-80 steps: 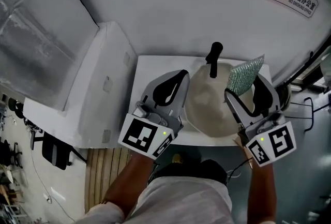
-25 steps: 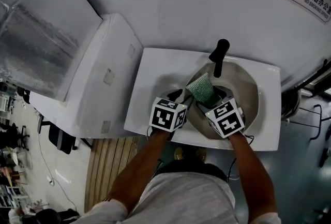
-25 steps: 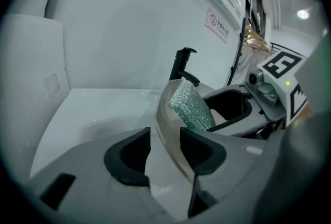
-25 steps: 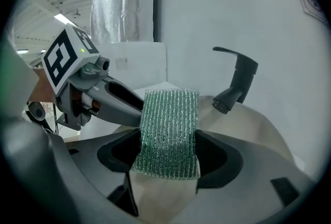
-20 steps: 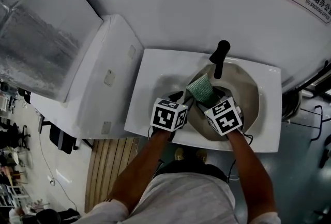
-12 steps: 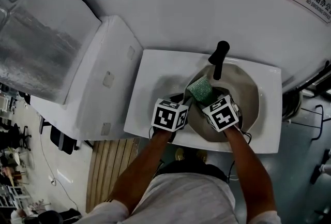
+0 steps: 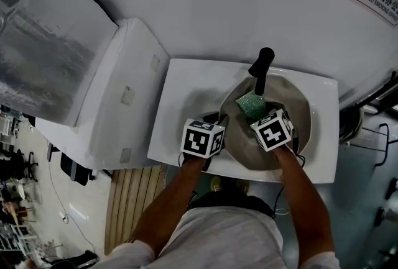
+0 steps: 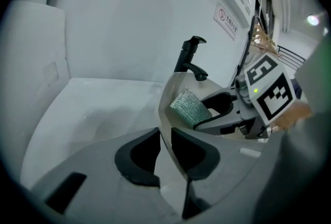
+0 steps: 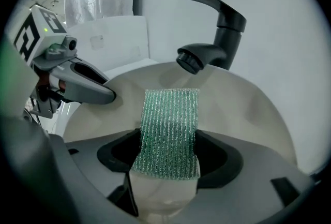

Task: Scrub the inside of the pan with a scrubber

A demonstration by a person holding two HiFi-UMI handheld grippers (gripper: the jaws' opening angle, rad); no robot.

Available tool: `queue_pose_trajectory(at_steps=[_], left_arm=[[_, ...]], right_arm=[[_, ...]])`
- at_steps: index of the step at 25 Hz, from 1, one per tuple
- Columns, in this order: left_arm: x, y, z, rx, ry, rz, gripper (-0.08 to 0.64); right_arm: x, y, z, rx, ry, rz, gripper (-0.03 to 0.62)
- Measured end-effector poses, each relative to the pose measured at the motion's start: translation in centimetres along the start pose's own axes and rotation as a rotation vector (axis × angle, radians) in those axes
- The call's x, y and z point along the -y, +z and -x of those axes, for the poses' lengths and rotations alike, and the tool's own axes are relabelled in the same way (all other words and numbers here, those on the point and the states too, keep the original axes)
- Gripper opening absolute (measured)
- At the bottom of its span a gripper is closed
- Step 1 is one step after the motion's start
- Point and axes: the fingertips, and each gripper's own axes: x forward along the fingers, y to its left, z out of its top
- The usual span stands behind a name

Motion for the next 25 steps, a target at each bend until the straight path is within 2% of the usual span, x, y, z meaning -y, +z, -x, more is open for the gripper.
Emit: queue_pose_trajectory(at_steps=[7, 15, 20, 25], left_arm=[[0.0, 0.0, 0.0, 0.000, -0.003, -0.001, 0.077], [0.0, 0.0, 0.0, 0.002, -0.012, 0.008, 0.077], [-0.1, 0.0, 0.1, 0.004, -0.014, 0.010, 0.077], [-0.1, 0.1, 0.0, 0.005, -0.018, 0.007, 0.077]], right_arm=[[3.8, -1.9, 1.4, -0.058, -0.098, -0.007, 0.339], [5.3, -2.8, 3.5, -0.085, -0.153, -0.026, 0.339], [2.4, -1.8, 4.7, -0.056, -0.089, 0.014, 0.339], [-1.9, -1.0, 4.2, -0.036, -0.008, -0.004, 0.339]])
